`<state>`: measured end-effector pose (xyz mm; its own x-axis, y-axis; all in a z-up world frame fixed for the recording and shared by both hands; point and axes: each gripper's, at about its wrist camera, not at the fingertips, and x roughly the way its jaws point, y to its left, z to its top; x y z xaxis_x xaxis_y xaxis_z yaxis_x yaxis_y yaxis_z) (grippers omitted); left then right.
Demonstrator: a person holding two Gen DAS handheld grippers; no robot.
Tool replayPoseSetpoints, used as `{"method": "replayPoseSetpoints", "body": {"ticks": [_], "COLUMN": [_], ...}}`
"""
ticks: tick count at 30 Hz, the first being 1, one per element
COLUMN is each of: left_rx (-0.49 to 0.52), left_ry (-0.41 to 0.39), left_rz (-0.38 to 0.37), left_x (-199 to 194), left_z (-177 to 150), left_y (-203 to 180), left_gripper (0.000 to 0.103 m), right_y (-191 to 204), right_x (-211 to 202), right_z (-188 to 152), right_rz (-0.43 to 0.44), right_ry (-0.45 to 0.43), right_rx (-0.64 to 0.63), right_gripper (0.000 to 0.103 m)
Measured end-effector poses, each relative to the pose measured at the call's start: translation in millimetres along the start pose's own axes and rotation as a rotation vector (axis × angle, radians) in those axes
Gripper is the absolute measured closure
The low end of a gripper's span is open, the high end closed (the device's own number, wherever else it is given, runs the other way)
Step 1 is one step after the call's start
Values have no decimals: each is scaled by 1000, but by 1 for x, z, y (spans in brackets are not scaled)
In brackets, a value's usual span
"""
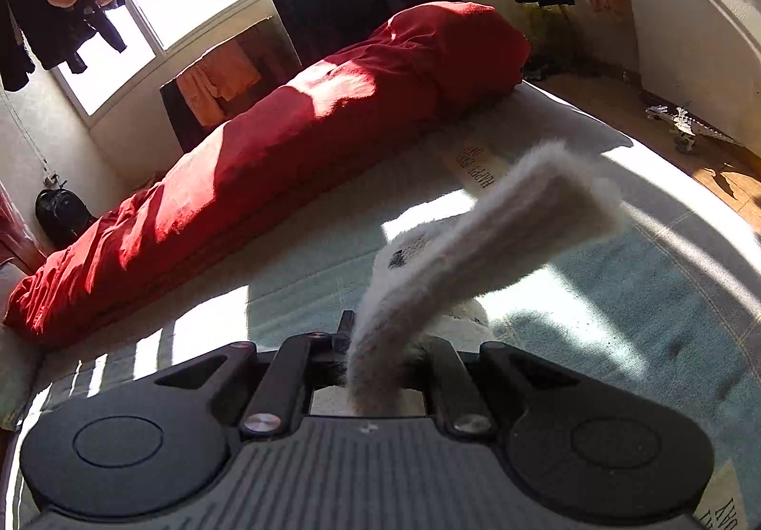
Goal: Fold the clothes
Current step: 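Lift the gripped sweater edge up off the bed with the right tool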
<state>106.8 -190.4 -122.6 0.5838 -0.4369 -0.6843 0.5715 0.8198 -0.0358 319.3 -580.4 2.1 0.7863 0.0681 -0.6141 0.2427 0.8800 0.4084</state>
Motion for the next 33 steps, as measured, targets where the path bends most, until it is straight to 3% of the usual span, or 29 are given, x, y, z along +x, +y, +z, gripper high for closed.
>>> {"method": "replayPoseSetpoints", "body": {"ticks": [10,18,33], "left_rx": [-102,-125,-196], "left_ry": [-52,-71,-79], "left_rz": [12,44,96], "left_x": [-20,-30,-41], "left_z": [-8,-15,-24], "left_y": [41,60,90], "left_gripper": [1,1,1], "right_y": [98,155,246], "right_x": [27,52,92], "right_z": [-18,-41,-117], "right_rz": [32,40,-23], "right_ry": [70,124,194], "right_rx": [-181,-307,-751], "right_gripper": [93,93,93]}}
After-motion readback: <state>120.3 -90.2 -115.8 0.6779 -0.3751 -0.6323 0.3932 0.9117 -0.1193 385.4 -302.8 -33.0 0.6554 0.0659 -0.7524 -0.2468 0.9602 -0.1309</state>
